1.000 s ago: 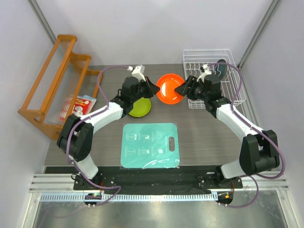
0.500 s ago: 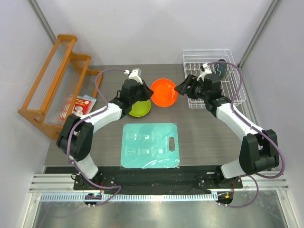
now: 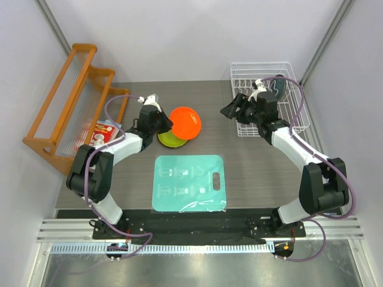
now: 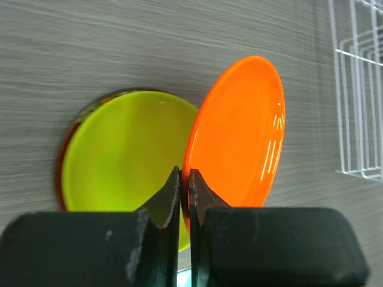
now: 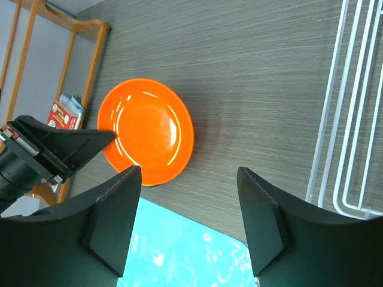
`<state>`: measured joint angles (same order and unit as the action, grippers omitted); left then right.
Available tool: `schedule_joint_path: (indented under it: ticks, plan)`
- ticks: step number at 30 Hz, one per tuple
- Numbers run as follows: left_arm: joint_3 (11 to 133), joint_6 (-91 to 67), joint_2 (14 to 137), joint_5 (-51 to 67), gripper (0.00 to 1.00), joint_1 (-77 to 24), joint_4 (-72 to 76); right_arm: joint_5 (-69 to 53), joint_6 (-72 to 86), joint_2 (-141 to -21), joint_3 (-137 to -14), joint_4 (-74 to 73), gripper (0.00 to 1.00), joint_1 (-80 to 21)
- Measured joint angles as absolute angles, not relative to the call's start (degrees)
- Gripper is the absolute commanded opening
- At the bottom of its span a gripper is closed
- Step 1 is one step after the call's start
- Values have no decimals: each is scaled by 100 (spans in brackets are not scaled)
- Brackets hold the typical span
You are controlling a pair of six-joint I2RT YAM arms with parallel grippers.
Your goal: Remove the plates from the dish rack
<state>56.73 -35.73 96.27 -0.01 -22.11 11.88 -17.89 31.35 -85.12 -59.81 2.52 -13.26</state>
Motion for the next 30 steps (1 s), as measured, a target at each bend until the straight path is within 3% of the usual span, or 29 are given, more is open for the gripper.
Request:
schedule_joint_path:
  ticks: [11, 17, 25, 29, 30]
  plan:
    - [5271, -3577, 9358, -150, 0, -1745, 1024, -1772, 2928, -8667, -6163, 69, 71, -943]
    - [5256, -3577, 9358, -150, 0, -1739, 908, -1400, 2480, -8962, -6917, -554, 72, -438]
    - [5223, -3562, 9380, -204, 31, -1739, 797, -602, 1903, -9817, -8241, -1264, 73, -73]
    - [5223, -3520, 9389, -279, 60, -1737, 731, -99, 1651, -10390, -8838, -1520, 73, 84]
    - [5223, -3535, 9389, -296, 62, -1737, 705, 38, 1586, -10530, -8958, -1570, 73, 108]
